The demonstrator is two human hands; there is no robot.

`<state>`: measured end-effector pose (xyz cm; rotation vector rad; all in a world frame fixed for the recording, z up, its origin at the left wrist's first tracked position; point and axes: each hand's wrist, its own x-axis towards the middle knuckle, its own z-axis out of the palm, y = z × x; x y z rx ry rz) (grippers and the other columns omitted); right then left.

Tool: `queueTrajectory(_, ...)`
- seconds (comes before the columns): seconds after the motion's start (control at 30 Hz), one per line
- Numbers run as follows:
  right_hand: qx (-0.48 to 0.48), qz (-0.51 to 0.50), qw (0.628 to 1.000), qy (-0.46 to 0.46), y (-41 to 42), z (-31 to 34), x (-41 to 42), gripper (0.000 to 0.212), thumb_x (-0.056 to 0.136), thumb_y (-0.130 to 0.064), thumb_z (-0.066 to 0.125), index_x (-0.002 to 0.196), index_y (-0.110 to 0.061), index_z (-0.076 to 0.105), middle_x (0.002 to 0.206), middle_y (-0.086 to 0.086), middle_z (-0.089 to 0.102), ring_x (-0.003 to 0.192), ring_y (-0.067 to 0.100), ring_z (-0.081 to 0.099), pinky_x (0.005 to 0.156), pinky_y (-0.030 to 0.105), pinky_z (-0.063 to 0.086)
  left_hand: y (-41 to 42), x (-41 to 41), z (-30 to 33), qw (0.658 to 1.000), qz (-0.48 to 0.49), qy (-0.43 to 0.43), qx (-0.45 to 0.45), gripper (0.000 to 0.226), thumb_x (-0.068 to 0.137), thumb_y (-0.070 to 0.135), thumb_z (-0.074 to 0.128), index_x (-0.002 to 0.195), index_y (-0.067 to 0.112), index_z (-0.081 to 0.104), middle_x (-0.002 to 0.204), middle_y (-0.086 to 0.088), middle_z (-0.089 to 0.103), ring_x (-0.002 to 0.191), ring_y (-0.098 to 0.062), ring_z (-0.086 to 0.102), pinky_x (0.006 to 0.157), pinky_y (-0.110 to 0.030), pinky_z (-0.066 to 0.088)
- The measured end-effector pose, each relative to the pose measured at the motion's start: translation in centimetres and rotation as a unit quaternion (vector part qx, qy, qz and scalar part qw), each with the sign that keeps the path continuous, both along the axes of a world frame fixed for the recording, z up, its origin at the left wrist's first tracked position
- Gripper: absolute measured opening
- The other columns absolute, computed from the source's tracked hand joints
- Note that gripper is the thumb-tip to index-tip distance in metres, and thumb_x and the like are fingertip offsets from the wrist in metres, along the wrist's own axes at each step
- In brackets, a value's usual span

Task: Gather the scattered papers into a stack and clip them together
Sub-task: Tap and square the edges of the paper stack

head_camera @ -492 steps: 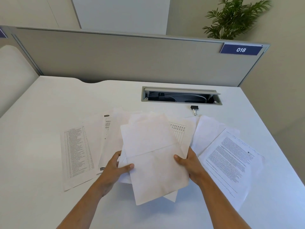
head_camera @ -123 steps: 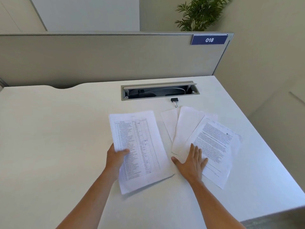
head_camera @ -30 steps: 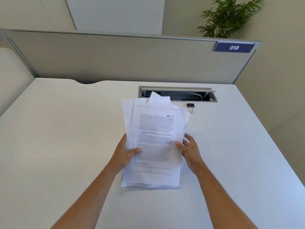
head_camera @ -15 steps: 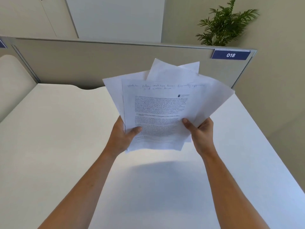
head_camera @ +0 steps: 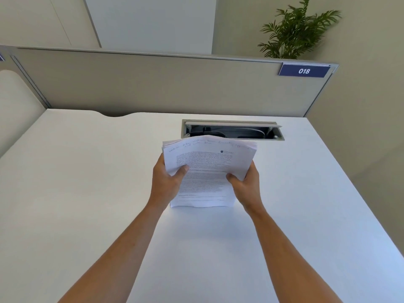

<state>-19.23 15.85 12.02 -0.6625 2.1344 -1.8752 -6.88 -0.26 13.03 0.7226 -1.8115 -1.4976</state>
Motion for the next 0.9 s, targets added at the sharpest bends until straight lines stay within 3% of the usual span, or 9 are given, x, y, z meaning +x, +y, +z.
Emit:
queueTrajectory(0.1, -0.018, -0.018, 1.0, 0.007, 0.1, 0.8, -0.4, 0.049, 0.078, 0.009, 0.065, 0.119, -0.013, 0.052, 0.111, 0.004, 0.063, 0.1, 0.006, 0.062, 0.074, 0.018, 0.054, -0.1, -0.1, 0.7, 1.0, 0.006, 0.014, -0.015, 0.042, 0.083, 0.007, 0.074, 0.12, 0.016, 0.055, 0.112, -0.002, 0.066, 0.102, -0.016, 0.063, 0.077, -0.02, 0.052)
queueTrajectory(0.23, -0.02, -0.019, 1.0, 0.005, 0.5, 0.8, -0.3, 0.059, 0.072, -0.004, 0.065, 0.127, -0.016, 0.046, 0.113, -0.005, 0.058, 0.104, 0.004, 0.059, 0.078, 0.016, 0.055, -0.3, 0.0, 0.8, 0.999, 0.024, 0.023, -0.005, 0.046, 0.08, 0.006, 0.077, 0.113, 0.021, 0.049, 0.106, 0.006, 0.062, 0.097, -0.005, 0.061, 0.074, -0.013, 0.051)
queueTrajectory(0.4, 0.006, -0.002, 0.998, -0.058, 1.0, -2.8, 0.7, 0.057, 0.068, -0.001, 0.06, 0.122, -0.018, 0.048, 0.115, 0.0, 0.06, 0.11, 0.015, 0.06, 0.076, 0.02, 0.056, 0.4, 0.2, -1.7, 0.997, 0.002, -0.029, 0.077, 0.048, 0.077, 0.003, 0.077, 0.116, 0.019, 0.054, 0.109, 0.003, 0.066, 0.099, -0.01, 0.064, 0.084, -0.03, 0.053)
queueTrajectory(0.57, -0.005, -0.033, 0.996, -0.083, 0.3, -4.0, 1.1, 0.049, 0.081, 0.011, 0.053, 0.116, -0.022, 0.056, 0.114, 0.002, 0.066, 0.109, 0.017, 0.061, 0.086, 0.029, 0.05, 1.3, -0.1, -2.4, 0.996, 0.028, -0.024, 0.086, 0.036, 0.082, 0.005, 0.074, 0.112, 0.019, 0.061, 0.102, 0.008, 0.069, 0.095, -0.005, 0.065, 0.078, -0.022, 0.05)
queueTrajectory(0.73, -0.018, -0.034, 0.997, -0.071, 0.5, -3.4, 0.6, 0.046, 0.082, 0.01, 0.055, 0.112, -0.025, 0.056, 0.112, 0.0, 0.065, 0.106, 0.015, 0.061, 0.085, 0.027, 0.05, 1.0, -0.1, -2.0, 0.997, 0.021, -0.006, 0.076, 0.029, 0.085, 0.008, 0.072, 0.11, 0.019, 0.064, 0.099, 0.009, 0.07, 0.094, -0.005, 0.066, 0.076, -0.021, 0.051)
queueTrajectory(0.9, -0.021, -0.028, 0.994, -0.101, 0.6, -4.2, 0.6, 0.047, 0.08, 0.012, 0.057, 0.118, -0.017, 0.057, 0.113, 0.001, 0.066, 0.107, 0.015, 0.062, 0.081, 0.024, 0.049, 0.9, 0.4, -3.3, 0.997, 0.012, -0.01, 0.081, 0.04, 0.081, 0.009, 0.077, 0.115, 0.021, 0.06, 0.108, 0.005, 0.069, 0.1, -0.01, 0.066, 0.084, -0.026, 0.053)
